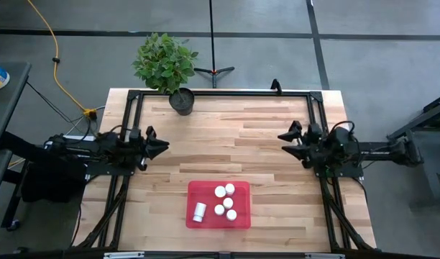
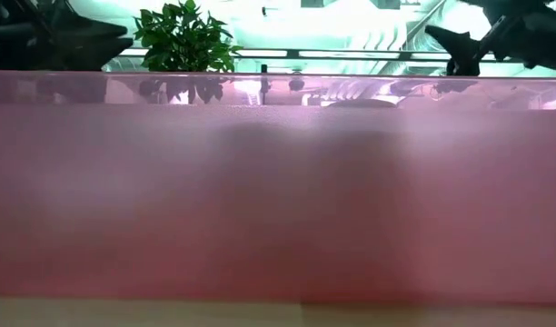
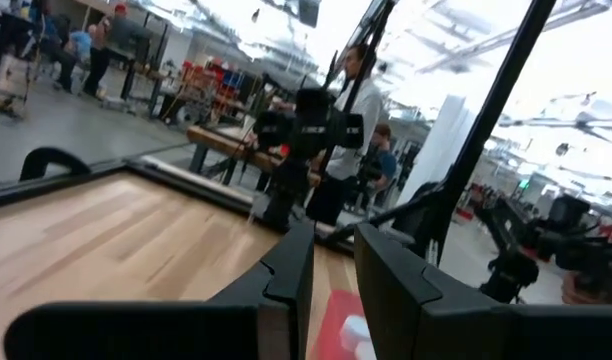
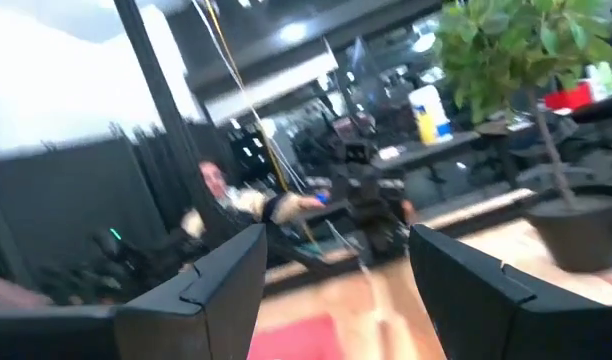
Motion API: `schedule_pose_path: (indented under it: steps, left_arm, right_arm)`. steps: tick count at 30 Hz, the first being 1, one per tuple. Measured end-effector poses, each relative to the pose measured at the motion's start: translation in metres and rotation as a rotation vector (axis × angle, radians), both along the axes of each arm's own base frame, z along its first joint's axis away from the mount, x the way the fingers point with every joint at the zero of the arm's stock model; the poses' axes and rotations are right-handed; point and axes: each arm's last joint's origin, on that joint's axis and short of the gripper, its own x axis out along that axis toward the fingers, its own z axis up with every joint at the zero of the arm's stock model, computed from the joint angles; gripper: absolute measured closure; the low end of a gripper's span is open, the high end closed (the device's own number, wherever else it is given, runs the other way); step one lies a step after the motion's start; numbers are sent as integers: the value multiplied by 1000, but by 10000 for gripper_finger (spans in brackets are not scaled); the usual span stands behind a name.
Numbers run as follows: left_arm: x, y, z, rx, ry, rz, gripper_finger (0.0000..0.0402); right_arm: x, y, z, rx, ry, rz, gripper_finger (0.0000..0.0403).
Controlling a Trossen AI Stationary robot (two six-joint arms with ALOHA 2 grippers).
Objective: Pick and place pill bottles into a basket
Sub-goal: Return to Home Position
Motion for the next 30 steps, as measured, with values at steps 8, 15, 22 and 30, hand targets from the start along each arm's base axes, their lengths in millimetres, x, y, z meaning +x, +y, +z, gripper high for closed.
schedule_pose_path:
  steps: [8, 15, 22, 30]
  left_arm:
    - [1, 1, -6, 2, 69, 52, 291]
    - [1, 2, -8, -1, 81, 81, 291]
    - [2, 2, -13, 11, 136, 83, 291]
    - [3, 2, -17, 106, 189, 76, 291]
  right_arm:
    - [3, -3, -16, -1, 165, -118, 167]
    - [3, -3, -16, 1, 166, -118, 167]
    - [4, -3, -21, 4, 220, -119, 167]
    - [4, -5, -25, 15, 263, -167, 167]
